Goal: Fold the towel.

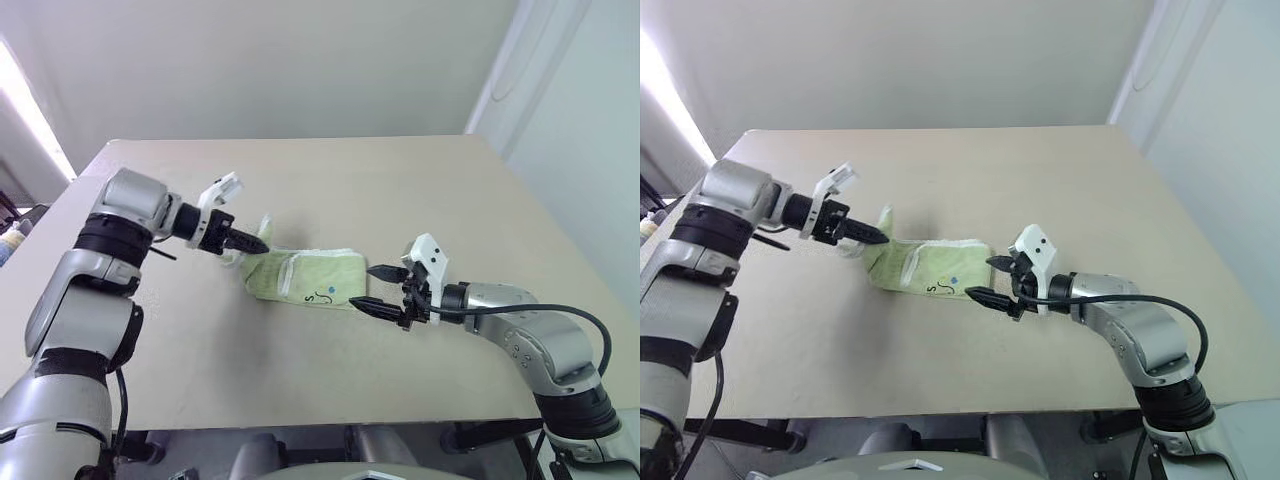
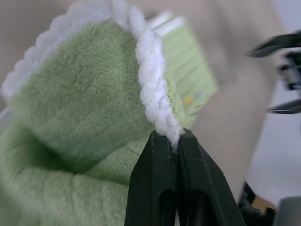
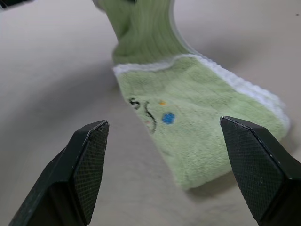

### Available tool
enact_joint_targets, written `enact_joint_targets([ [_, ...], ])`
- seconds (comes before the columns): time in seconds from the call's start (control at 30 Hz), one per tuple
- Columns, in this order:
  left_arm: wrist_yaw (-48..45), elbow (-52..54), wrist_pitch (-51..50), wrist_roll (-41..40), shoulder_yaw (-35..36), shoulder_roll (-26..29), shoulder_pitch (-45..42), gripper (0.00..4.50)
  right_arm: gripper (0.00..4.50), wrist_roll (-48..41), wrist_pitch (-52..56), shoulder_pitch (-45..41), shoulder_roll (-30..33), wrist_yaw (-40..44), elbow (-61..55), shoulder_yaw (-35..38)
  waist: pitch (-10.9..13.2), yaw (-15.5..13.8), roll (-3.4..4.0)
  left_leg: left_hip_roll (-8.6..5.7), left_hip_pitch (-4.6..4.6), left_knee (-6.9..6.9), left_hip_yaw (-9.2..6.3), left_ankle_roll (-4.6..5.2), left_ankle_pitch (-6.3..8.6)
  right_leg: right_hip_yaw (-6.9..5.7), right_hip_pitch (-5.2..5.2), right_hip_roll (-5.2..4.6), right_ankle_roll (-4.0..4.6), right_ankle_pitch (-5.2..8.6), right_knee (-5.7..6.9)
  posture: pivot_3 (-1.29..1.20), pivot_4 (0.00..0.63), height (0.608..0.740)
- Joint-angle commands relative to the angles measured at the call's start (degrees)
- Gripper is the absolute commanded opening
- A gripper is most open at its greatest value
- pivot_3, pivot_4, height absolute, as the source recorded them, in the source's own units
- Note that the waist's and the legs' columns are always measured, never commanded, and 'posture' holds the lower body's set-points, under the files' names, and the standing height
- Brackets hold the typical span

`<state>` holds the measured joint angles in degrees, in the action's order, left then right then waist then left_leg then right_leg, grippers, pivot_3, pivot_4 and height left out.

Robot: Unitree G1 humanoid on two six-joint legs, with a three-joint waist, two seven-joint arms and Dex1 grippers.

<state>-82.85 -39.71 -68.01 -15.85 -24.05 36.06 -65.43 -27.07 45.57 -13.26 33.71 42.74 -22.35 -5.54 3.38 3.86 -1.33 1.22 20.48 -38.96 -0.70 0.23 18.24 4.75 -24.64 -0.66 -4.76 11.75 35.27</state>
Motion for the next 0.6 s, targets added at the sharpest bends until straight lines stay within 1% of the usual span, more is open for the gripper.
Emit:
enact_joint_targets([
  [0.03, -1.2, -1.9, 1.6, 1.3, -2.2, -4.0, -3.4, 0.04, 3.96, 1.8, -1.5, 0.1, -0.4, -1.9, -0.1, -0.4, 0.0, 0.0, 0.01, 0.00, 0.00, 0.00, 0.00, 0.00, 0.00, 0.00, 0.00, 0.00, 0.00, 0.00, -0.01, 0.00, 0.000, 0.712],
  [0.27, 1.3, -6.7, 4.7, 4.4, -4.2, -12.7, -3.9, 0.04, 3.96, 2.9, -1.3, 1.7, -0.8, -4.4, -0.9, 0.3, 0.0, 0.1, 0.03, 0.00, -0.05, 0.01, 0.02, 0.01, 0.00, 0.07, -0.02, 0.05, -0.02, 0.01, 0.08, 0.00, 0.000, 0.712],
  [0.33, 2.8, -8.1, 5.8, 4.9, -3.6, -15.2, -3.7, 0.04, 3.96, 3.0, -1.3, 2.1, -0.8, -5.0, -1.1, 0.6, 0.1, 0.1, 0.02, 0.00, -0.06, 0.00, 0.01, 0.01, 0.00, 0.06, -0.02, 0.06, -0.02, 0.01, 0.11, 0.00, 0.000, 0.712],
  [0.6, 5.1, -9.6, 8.1, 5.4, -2.0, -19.8, -2.9, 0.04, 3.96, 2.9, -0.7, 4.1, -0.7, -6.4, -2.2, 1.8, 0.1, 0.0, 0.00, -0.02, -0.04, -0.02, 0.00, 0.01, 0.00, 0.07, -0.01, 0.04, -0.02, 0.01, 0.08, 0.00, 0.000, 0.712],
])
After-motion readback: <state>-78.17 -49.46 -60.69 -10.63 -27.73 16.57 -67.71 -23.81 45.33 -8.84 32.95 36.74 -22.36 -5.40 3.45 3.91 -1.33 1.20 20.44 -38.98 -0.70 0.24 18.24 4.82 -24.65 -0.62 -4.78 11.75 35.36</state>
